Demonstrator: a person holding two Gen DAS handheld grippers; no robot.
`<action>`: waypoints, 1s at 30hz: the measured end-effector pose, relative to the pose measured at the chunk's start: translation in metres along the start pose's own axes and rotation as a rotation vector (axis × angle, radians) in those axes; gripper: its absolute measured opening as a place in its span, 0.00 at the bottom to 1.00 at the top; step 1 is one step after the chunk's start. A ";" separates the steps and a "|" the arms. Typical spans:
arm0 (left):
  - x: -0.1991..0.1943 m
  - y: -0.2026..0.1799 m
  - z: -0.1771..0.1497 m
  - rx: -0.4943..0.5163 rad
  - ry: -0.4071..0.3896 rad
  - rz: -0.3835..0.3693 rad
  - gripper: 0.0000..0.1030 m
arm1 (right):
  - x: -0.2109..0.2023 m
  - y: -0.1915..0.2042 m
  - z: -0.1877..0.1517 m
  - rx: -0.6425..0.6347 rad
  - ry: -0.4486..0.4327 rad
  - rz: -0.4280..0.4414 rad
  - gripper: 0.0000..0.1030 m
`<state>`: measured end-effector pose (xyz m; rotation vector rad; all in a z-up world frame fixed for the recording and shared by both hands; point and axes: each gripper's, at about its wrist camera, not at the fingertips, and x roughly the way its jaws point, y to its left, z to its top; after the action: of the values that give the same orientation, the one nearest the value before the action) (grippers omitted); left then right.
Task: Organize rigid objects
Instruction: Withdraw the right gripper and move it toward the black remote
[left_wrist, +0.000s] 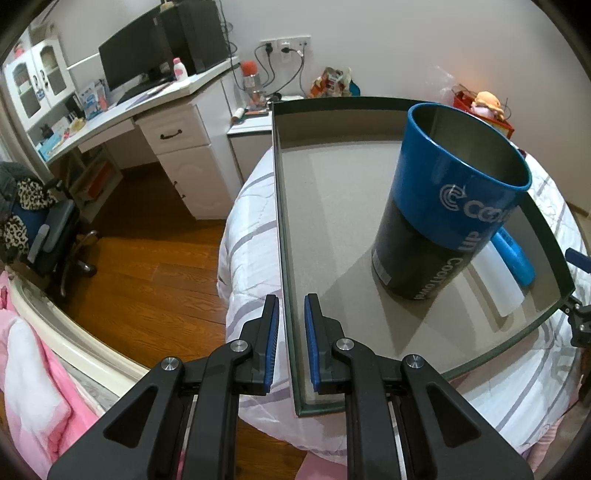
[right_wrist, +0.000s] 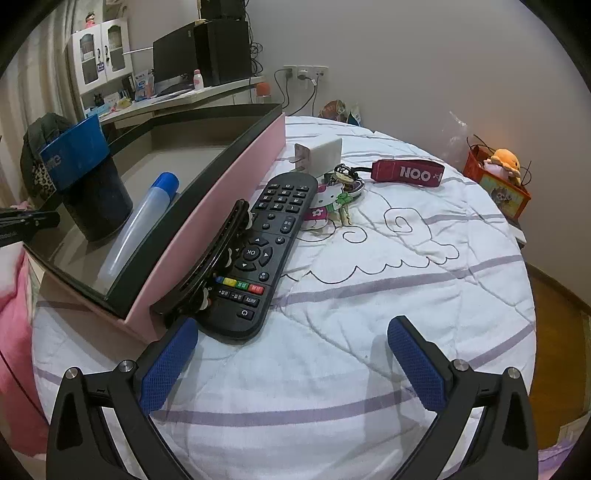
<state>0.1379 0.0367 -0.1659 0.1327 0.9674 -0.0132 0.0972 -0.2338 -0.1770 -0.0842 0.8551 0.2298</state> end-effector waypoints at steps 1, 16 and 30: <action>0.000 0.002 -0.001 0.000 0.001 -0.001 0.12 | 0.001 0.000 0.001 0.004 0.000 0.001 1.00; 0.000 -0.001 0.000 0.018 -0.003 -0.011 0.12 | -0.008 -0.003 0.005 -0.112 0.006 0.039 1.00; 0.001 -0.003 -0.001 0.019 -0.004 -0.003 0.12 | 0.011 -0.001 0.019 -0.122 -0.015 0.098 1.00</action>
<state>0.1373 0.0343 -0.1677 0.1488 0.9640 -0.0255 0.1185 -0.2298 -0.1733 -0.1550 0.8305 0.3740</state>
